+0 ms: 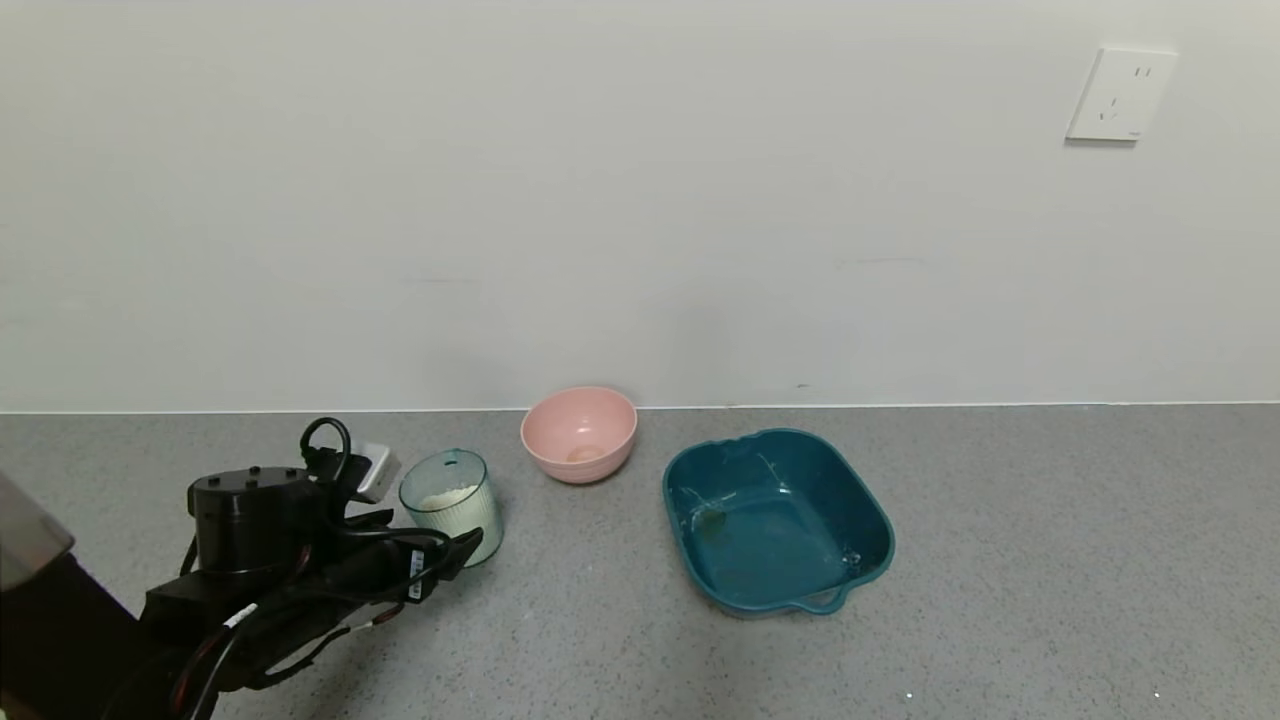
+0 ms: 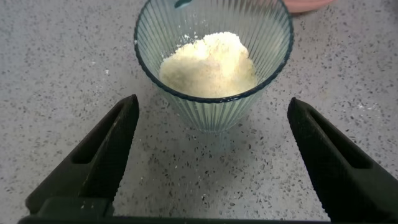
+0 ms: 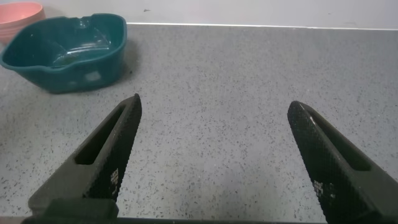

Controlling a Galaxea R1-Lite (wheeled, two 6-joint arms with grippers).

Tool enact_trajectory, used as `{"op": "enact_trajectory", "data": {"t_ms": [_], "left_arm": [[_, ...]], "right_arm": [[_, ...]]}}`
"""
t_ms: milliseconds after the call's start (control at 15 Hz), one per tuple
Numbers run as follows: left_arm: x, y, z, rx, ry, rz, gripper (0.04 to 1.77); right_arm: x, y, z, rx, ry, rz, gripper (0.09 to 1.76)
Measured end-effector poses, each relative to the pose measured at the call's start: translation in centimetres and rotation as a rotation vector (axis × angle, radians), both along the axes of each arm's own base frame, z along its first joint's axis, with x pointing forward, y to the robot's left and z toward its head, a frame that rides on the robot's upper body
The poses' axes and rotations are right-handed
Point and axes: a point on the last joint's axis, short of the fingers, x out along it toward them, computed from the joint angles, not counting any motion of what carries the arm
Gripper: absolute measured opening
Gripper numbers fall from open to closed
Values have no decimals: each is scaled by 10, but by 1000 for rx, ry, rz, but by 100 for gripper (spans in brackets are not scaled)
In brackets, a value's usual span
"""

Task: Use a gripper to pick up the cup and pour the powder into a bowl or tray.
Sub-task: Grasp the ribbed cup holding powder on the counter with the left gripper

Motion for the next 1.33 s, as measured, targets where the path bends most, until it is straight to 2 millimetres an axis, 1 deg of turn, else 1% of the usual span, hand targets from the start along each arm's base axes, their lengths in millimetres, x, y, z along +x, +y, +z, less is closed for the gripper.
{"op": "enact_trajectory", "data": {"t_ms": [333,600,867,1133,1333], "left_arm": [[15,-2,-14,1,16,0,172],[20,-5,-24,4,39,-6,172],[30,-6,-28,2,-40,6,172],[35,-6,-37,9,-24,16,172],[38,-6,-39,9,-23,14,172]], "right_arm": [[0,0,0,0,0,0,171],[0,0,0,0,0,0,171],[0,0,0,0,0,0,171],[0,0,0,0,0,0,171],[0,0,0,0,0,0,171]]}}
